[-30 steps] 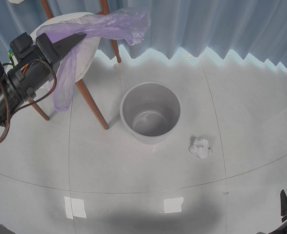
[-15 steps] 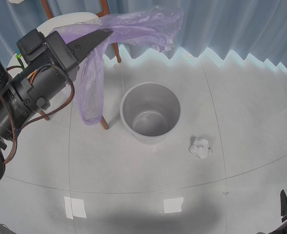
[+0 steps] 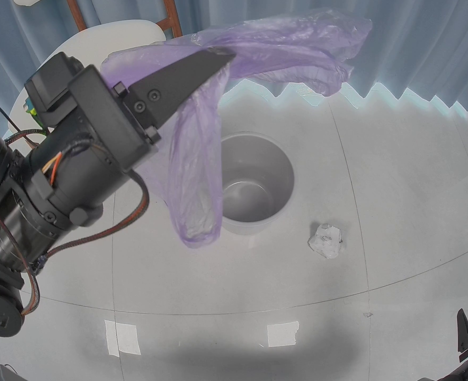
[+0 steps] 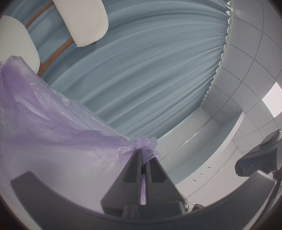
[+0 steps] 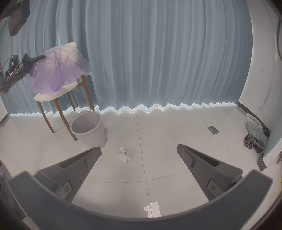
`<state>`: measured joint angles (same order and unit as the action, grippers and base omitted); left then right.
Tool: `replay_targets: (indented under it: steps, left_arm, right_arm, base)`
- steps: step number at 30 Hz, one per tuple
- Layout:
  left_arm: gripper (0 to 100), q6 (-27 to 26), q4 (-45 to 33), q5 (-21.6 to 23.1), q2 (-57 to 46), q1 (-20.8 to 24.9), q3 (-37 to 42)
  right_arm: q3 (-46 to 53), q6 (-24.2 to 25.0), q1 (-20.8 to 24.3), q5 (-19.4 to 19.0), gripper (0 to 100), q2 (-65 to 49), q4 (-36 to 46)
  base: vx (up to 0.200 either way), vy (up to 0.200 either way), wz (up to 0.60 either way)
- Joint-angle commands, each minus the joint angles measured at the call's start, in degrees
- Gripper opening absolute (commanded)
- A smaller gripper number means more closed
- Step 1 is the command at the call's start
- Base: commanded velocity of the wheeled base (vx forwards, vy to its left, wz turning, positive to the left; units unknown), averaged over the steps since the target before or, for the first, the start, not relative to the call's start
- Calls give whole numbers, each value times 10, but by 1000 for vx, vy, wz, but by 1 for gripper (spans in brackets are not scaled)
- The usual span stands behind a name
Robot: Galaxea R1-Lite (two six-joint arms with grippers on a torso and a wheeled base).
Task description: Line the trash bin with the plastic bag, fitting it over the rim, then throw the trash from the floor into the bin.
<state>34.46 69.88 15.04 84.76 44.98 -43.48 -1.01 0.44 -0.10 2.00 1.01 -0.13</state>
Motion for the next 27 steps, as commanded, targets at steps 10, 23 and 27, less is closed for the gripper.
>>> replay_targets:
  steps: [10, 23, 27]
  left_arm:
    - [0, -3, 5, 1, -4, 38, 9]
    - [0, -4, 66, 61, -4, 49, 36]
    - [0, -3, 111, 95, 5, 45, 53]
  right_arm:
    - [10, 0, 0, 0, 100, -10, 0]
    - [10, 0, 0, 0, 100, -10, 0]
    - [10, 0, 0, 0, 100, -10, 0]
  base:
    - [0, 0, 0]
    - [0, 0, 0]
    - [0, 0, 0]
